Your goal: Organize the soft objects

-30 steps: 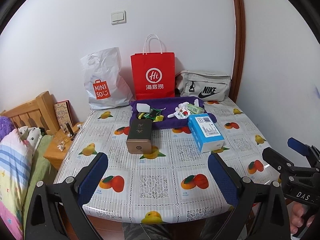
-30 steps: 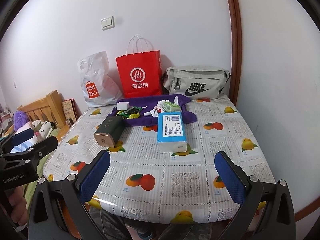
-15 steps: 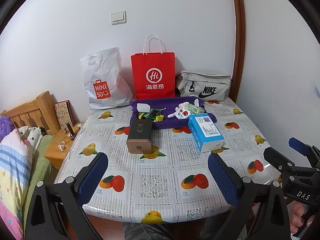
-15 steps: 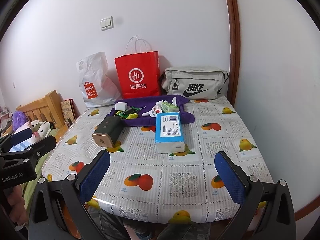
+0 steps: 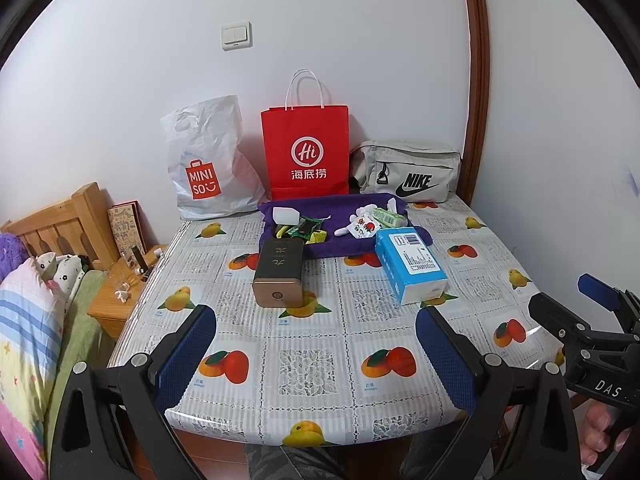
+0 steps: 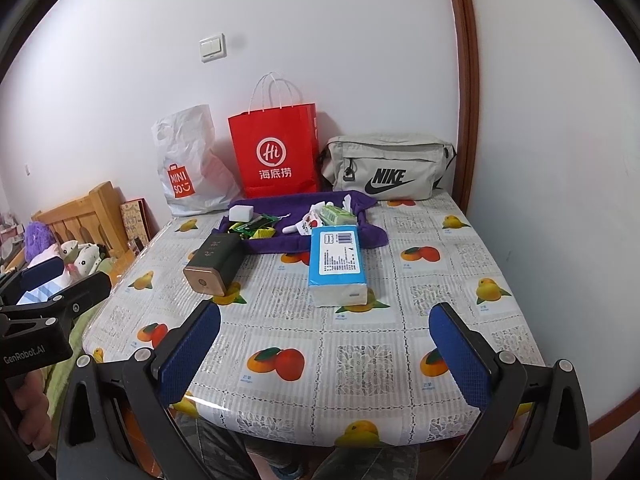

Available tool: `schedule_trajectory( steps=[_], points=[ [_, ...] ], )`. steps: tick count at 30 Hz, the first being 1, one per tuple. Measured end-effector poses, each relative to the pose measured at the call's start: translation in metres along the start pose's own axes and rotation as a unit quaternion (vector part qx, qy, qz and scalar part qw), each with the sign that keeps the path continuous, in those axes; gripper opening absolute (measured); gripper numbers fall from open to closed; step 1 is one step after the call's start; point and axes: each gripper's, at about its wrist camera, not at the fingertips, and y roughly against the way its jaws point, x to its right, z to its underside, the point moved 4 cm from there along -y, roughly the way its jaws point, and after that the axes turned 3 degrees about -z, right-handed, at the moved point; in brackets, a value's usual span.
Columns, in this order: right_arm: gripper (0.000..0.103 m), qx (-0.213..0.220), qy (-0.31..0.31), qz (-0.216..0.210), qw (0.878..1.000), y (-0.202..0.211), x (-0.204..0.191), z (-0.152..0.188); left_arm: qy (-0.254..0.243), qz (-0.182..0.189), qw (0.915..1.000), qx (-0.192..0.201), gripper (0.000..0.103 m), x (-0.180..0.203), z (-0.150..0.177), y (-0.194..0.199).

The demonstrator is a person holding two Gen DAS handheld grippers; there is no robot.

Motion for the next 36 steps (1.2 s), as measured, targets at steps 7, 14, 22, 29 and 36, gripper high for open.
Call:
schedule_trajectory(
  steps=[7, 14, 22, 29, 36],
  points=[
    [0.103, 0.001, 0.000, -0.003, 1.000, 0.0012, -0.0007, -0.0008, 0.000, -0.001, 1.0000, 0.000, 0.101, -0.0013, -0.0006, 0.0008],
    [0.103, 0.002, 0.001, -0.004, 1.000, 0.0011, -0.0012, -0.0007, 0.002, -0.002, 1.0000, -0.001, 0.101, -0.0016, 0.0004, 0.0014],
    [0.103, 0.002, 0.001, -0.004, 1.000, 0.0011, -0.0011, -0.0003, 0.000, -0.001, 1.0000, 0.000, 0.101, -0.0031, 0.0003, 0.0015],
    [0.103, 0.004, 0.002, -0.005, 1.000, 0.0023, -0.0010, 0.0002, 0.001, -0.001, 1.0000, -0.001, 0.101, -0.0033, 0.0002, 0.0018],
    [0.103, 0.004, 0.002, -0.004, 1.000, 0.0024, 0.0005, -0.0003, 0.001, -0.001, 1.0000, -0.001, 0.101, -0.0034, 0.0011, 0.0014]
  ],
)
